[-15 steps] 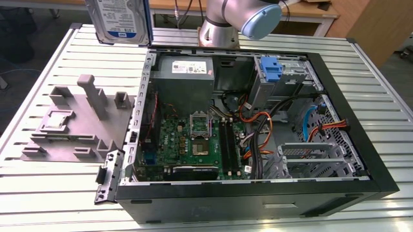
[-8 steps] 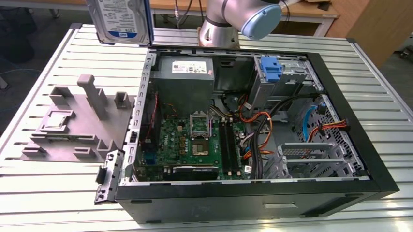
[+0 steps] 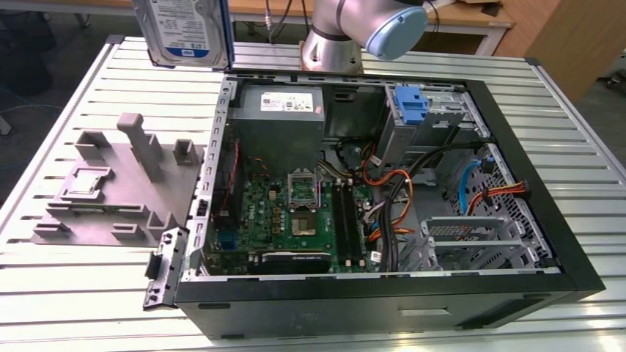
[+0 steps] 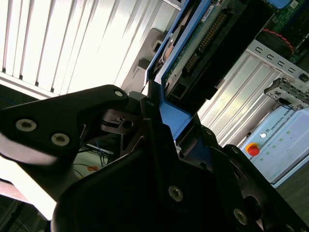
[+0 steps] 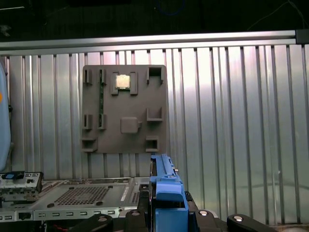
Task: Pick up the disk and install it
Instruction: 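Pick up the disk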
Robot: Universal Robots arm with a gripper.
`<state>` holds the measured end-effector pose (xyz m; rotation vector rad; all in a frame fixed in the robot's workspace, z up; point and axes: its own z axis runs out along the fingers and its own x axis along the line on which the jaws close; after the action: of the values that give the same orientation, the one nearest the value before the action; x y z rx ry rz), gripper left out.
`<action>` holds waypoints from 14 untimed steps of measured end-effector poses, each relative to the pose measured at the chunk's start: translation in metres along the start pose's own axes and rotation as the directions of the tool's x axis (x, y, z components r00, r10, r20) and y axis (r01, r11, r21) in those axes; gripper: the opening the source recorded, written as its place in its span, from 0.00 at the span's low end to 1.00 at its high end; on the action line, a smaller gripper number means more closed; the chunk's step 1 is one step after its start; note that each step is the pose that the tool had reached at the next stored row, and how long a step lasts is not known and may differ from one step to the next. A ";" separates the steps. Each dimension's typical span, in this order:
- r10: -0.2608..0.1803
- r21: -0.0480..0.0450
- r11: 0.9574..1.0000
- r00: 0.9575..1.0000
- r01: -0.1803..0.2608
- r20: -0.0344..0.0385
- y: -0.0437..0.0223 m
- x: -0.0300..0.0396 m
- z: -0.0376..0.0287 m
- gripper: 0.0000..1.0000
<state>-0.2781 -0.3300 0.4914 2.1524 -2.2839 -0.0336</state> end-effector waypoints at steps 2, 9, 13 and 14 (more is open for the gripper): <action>0.000 0.000 1.000 1.000 0.000 0.000 -0.0004 0.0000 0.0000 0.36; 0.000 0.000 1.000 1.000 0.000 0.000 -0.0019 -0.0001 0.0000 0.36; 0.000 0.000 1.000 1.000 0.000 0.000 -0.0027 -0.0002 0.0000 0.36; 0.000 0.000 1.000 1.000 0.000 0.000 -0.0029 -0.0002 -0.0001 0.36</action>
<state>-0.2753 -0.3300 0.4914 2.1524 -2.2839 -0.0336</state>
